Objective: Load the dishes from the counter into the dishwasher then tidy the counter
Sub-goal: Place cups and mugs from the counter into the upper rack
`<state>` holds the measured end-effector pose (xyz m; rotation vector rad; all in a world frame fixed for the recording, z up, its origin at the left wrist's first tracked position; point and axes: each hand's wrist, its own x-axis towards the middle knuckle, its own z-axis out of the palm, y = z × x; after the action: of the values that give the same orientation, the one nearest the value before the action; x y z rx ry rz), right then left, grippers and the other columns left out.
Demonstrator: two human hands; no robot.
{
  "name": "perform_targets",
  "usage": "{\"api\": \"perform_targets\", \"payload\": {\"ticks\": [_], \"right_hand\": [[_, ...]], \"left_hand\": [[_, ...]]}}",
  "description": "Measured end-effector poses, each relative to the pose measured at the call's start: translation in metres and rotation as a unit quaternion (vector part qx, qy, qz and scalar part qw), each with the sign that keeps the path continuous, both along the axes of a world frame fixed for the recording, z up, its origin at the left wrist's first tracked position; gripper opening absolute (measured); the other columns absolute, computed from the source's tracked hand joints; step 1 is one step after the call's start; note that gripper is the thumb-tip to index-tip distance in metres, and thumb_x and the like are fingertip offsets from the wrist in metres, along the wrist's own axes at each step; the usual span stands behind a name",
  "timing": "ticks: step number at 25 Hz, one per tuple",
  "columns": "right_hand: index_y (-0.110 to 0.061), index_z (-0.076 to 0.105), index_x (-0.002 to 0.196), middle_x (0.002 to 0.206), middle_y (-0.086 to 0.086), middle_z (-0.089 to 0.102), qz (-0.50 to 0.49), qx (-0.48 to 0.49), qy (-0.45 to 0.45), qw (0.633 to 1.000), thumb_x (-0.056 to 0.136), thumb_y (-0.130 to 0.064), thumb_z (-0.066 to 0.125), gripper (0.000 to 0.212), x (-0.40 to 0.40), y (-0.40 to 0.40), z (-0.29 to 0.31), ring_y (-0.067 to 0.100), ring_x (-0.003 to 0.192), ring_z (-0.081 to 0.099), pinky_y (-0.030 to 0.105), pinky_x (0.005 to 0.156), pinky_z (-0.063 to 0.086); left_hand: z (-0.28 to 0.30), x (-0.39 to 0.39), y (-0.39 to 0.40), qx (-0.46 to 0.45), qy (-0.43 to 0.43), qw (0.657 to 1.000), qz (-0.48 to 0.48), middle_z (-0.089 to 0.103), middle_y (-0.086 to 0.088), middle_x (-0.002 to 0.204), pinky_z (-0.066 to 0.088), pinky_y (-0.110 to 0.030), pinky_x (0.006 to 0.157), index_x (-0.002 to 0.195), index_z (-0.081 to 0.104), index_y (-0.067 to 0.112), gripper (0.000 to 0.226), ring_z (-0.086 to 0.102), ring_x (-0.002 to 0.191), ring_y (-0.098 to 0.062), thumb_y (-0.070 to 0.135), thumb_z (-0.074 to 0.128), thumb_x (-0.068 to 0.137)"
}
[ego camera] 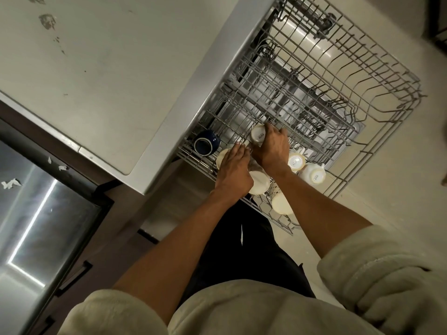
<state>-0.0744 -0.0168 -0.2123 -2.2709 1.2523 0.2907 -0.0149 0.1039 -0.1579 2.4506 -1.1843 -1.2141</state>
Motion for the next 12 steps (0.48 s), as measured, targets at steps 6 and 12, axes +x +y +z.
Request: {"api": "perform_targets", "payload": {"ticks": [6, 12], "right_hand": [[-0.007, 0.054, 0.136, 0.13, 0.018, 0.056, 0.015, -0.026, -0.007, 1.0, 0.083, -0.027, 0.077, 0.061, -0.0094, 0.0057, 0.0036, 0.034, 0.116, 0.048, 0.042, 0.095, 0.046], [-0.009, 0.058, 0.134, 0.125, 0.018, 0.052, 0.035, 0.002, -0.004, 0.999, 0.082, -0.014, 0.079, 0.056, -0.0052, -0.0025, 0.0034, 0.033, 0.115, 0.051, 0.041, 0.093, 0.053]], "left_hand": [[-0.0006, -0.001, -0.0008, 0.002, -0.004, 1.0, 0.004, 0.02, -0.007, 0.164, 0.008, -0.037, 0.125, 0.154, 0.025, 0.007, 0.067, 0.004, 0.153, -0.017, 0.009, 0.051, 0.092], [-0.0011, -0.0016, -0.0002, 0.007, -0.009, 1.0, -0.001, 0.018, -0.006, 0.164, 0.005, -0.035, 0.125, 0.155, 0.023, 0.008, 0.071, 0.003, 0.153, -0.017, 0.011, 0.052, 0.09]]}}
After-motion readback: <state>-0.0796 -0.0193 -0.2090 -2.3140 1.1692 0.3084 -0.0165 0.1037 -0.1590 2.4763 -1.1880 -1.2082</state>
